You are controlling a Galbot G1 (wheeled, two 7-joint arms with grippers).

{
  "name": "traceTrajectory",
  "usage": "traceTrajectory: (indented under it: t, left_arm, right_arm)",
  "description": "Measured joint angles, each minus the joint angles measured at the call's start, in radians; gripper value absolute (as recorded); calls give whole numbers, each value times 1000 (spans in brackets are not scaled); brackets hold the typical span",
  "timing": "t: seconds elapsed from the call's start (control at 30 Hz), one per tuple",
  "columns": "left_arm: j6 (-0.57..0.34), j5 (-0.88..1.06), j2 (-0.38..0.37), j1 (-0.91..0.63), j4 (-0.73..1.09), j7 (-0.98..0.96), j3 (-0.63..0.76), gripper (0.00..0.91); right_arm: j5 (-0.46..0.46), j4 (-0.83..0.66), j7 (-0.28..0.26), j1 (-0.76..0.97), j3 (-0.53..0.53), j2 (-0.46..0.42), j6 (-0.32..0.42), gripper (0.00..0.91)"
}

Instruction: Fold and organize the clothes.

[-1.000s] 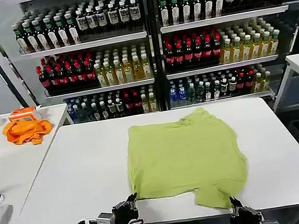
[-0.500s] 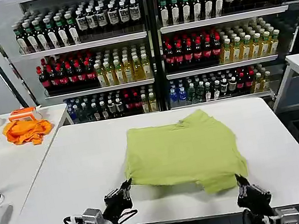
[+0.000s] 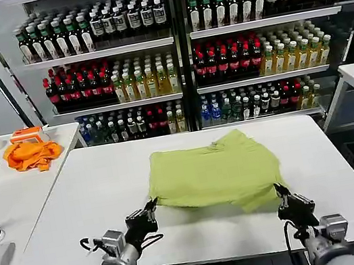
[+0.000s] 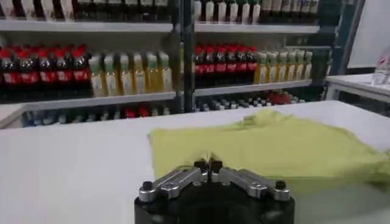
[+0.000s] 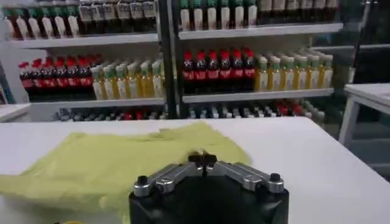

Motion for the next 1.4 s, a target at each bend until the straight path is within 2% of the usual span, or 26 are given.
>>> traceTrajectory:
  t: [0.5,0.53,0.6,0.63,0.67,0.7,0.73,0.77,1.13,1.4]
  left_arm:
    - [-28,37,-42,-148,179,-6,79,20]
    - [-28,40,-46,-154,188,-8,80,30]
    - [-28,44,-53,-161,203,-10,85,50]
    - [-28,47,-56,-164,208,-11,86,121]
    - [-30,51,-60,-166,214,-13,89,282]
    - [-30,53,-63,-169,219,-14,91,373]
    - [-31,56,-66,-171,224,-14,92,776]
    - [-31,60,-70,-174,229,-16,94,907]
    - [-36,80,-85,-173,246,-30,84,907]
    - [-36,72,-80,-161,261,-30,77,907]
  right_arm:
    - [-22,-194,-18,159,-77,-17,-1,0]
    - [-26,-203,-19,164,-80,-16,-3,50]
    - [-31,-220,-22,171,-86,-14,-9,453]
    - [-35,-227,-23,174,-88,-13,-11,907]
    - [-38,-233,-26,177,-90,-11,-12,907]
    - [-42,-240,-28,179,-93,-9,-12,907]
    - [-46,-245,-30,181,-95,-7,-12,907]
    - [-50,-249,-32,182,-96,-5,-11,907]
    - [-60,-239,-38,156,-66,5,-3,907]
    - [-13,-232,-18,106,5,0,-28,907]
